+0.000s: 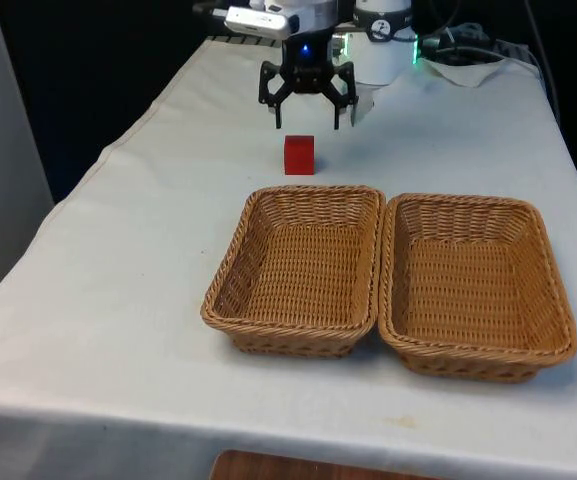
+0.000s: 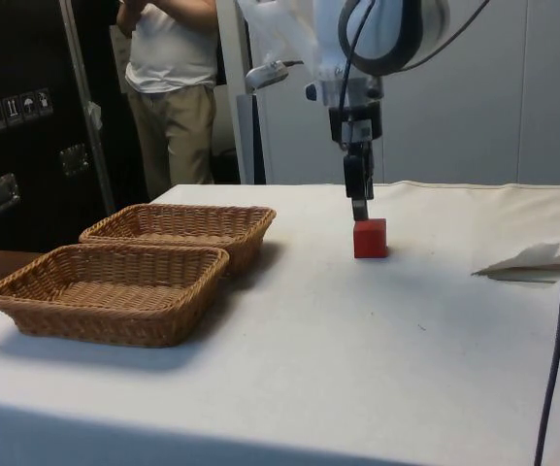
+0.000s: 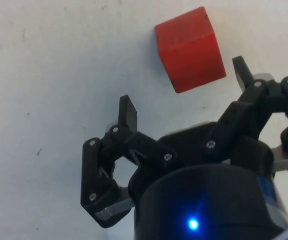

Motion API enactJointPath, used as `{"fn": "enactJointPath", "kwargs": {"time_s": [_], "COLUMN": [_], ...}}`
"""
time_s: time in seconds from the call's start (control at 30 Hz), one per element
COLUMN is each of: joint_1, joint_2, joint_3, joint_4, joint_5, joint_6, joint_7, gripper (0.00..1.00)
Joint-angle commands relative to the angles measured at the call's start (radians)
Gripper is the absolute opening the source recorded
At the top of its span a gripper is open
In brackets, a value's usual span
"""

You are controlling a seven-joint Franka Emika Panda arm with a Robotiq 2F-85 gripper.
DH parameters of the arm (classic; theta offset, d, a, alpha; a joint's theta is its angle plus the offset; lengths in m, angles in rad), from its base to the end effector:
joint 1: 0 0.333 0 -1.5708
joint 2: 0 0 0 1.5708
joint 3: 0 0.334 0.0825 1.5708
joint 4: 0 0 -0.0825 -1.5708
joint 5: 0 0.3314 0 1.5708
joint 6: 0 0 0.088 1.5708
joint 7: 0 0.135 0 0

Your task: Pick up the red cube and place it into the right basket.

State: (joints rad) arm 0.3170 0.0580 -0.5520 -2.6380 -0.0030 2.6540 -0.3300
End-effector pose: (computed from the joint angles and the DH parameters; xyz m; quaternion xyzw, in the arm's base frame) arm 0.3904 -0.0953 0.2631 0.9985 0.0489 -0.0205 0.0106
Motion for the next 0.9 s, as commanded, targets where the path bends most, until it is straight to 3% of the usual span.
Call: {"fn": "enactJointPath", "kwargs": {"time_s": [0.0,0.2,0.23,0.27,0.43,0.47,0.5,0.7,0.73,0.77,0.87], "joint_1": [-0.002,-0.003,0.000,-0.003,-0.006,0.000,-0.006,-0.007,0.000,-0.008,-0.008], "joint_2": [0.005,0.034,0.038,0.041,0.080,0.082,0.094,0.131,0.133,0.143,0.159], "joint_3": [0.002,0.002,-0.004,0.003,0.007,-0.003,0.009,0.016,0.004,0.018,0.021], "joint_4": [-0.003,0.004,0.007,0.006,0.017,0.021,0.019,0.029,0.032,0.032,0.037], "joint_5": [0.016,0.021,0.000,0.023,0.034,0.007,0.039,0.048,0.024,0.050,0.055], "joint_6": [0.013,0.022,0.016,0.025,0.036,0.027,0.044,0.056,0.049,0.060,0.065], "joint_7": [-0.016,-0.018,-0.003,-0.020,-0.024,-0.004,-0.026,-0.027,-0.010,-0.027,-0.027], "gripper": [1.00,1.00,1.00,1.00,1.00,1.00,1.00,1.00,1.00,1.00,1.00]}}
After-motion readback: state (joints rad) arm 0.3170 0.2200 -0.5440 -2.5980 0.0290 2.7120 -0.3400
